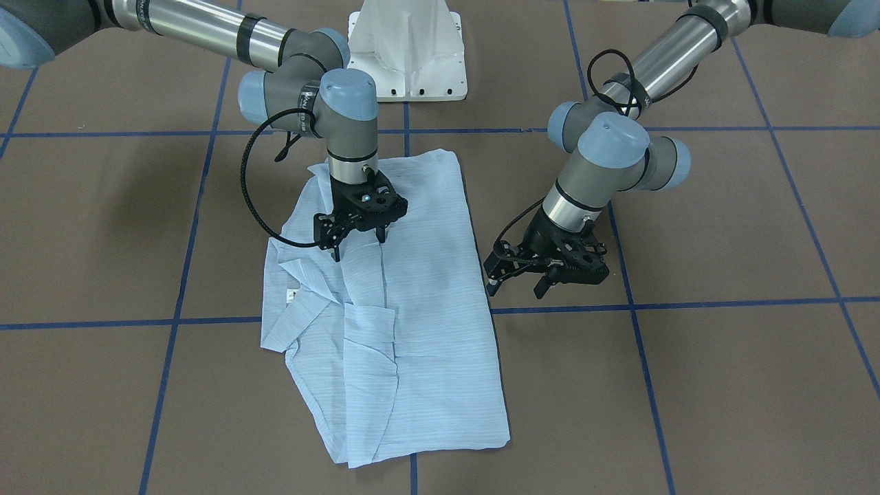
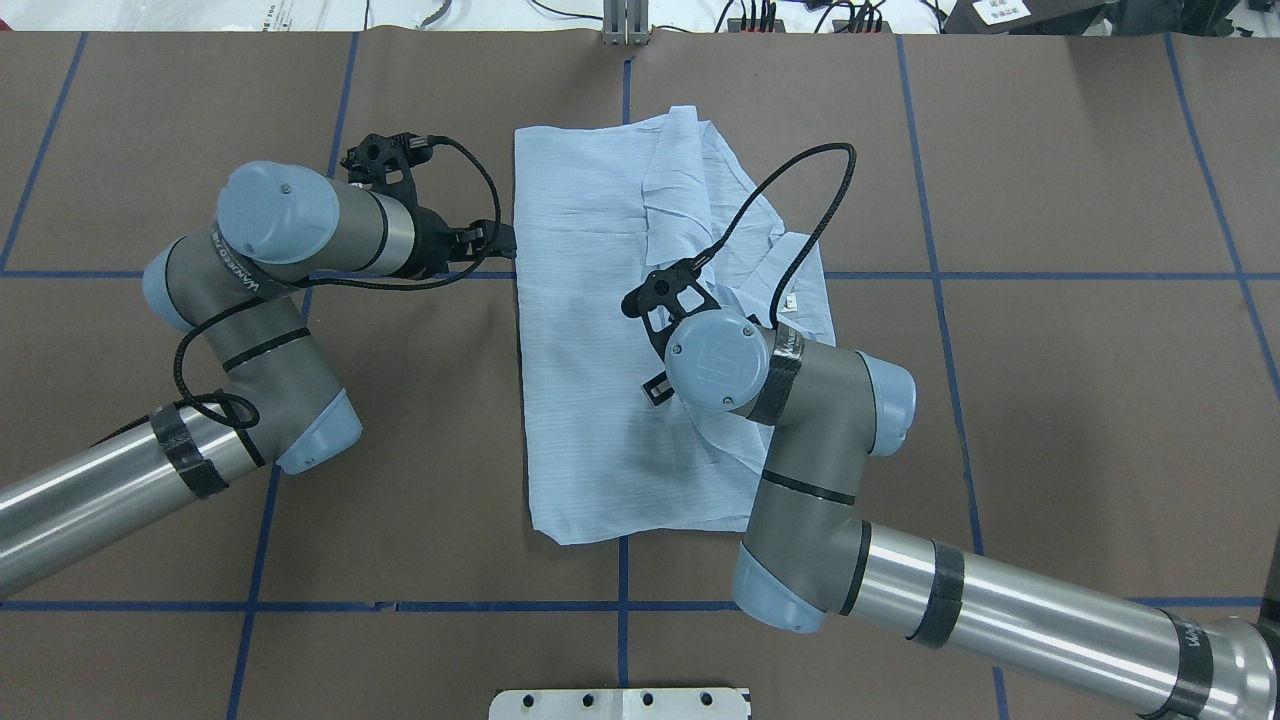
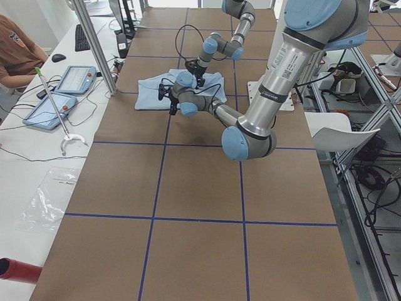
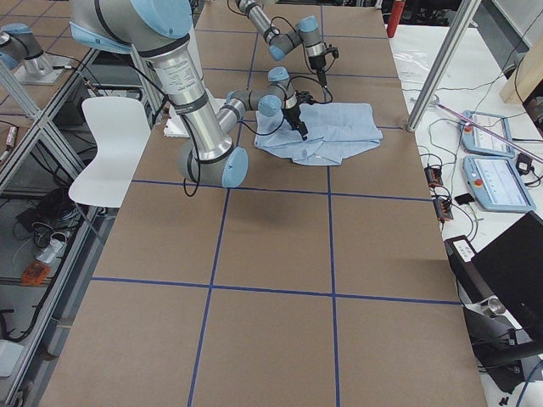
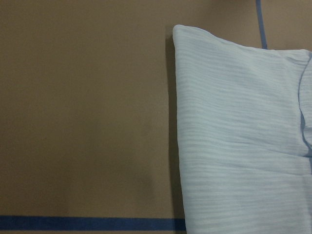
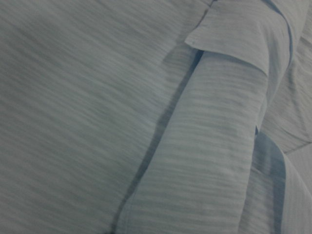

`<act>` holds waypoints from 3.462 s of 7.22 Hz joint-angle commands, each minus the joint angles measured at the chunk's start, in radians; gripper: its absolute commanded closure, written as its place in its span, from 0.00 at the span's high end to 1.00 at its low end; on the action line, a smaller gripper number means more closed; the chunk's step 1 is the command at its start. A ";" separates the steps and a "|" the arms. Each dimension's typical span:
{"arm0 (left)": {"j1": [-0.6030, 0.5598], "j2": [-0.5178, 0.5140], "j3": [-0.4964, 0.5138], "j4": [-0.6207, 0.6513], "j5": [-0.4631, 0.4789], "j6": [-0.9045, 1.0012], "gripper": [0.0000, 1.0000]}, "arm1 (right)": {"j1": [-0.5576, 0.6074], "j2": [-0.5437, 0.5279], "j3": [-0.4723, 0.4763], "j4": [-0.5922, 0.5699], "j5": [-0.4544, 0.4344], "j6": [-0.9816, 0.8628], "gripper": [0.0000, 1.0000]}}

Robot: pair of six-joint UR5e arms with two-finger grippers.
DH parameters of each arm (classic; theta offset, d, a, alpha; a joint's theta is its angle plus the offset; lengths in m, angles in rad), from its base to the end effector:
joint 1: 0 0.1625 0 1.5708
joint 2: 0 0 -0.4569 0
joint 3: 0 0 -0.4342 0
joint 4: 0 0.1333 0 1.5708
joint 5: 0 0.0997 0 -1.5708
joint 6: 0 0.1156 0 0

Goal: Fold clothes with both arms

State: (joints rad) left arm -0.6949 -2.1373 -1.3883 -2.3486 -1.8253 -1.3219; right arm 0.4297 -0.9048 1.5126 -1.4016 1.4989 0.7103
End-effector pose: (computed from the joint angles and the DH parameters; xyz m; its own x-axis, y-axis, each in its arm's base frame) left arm 0.5402 -0.5859 0.3384 0.4050 -0.0272 -0.9139 0.3534 0.9265 0.1290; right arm -0.6598 -0.4581 0.2861 0.7724 -0.4779 0.4183 0.1906 0.8028 0.5650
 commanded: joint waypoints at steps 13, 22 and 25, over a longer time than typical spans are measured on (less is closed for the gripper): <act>0.003 -0.030 0.002 0.014 0.000 -0.008 1.00 | 0.281 -0.232 0.199 -0.002 0.225 -0.187 1.00; 0.002 -0.021 0.003 0.008 -0.002 0.004 1.00 | 0.153 0.153 -0.207 0.007 0.126 -0.091 1.00; 0.002 -0.021 0.003 0.006 -0.002 0.003 1.00 | 0.152 0.142 -0.227 0.007 0.116 -0.091 1.00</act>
State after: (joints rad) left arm -0.6934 -2.1583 -1.3852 -2.3417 -1.8270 -1.3187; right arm 0.5818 -0.7565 1.2878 -1.3944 1.6185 0.6186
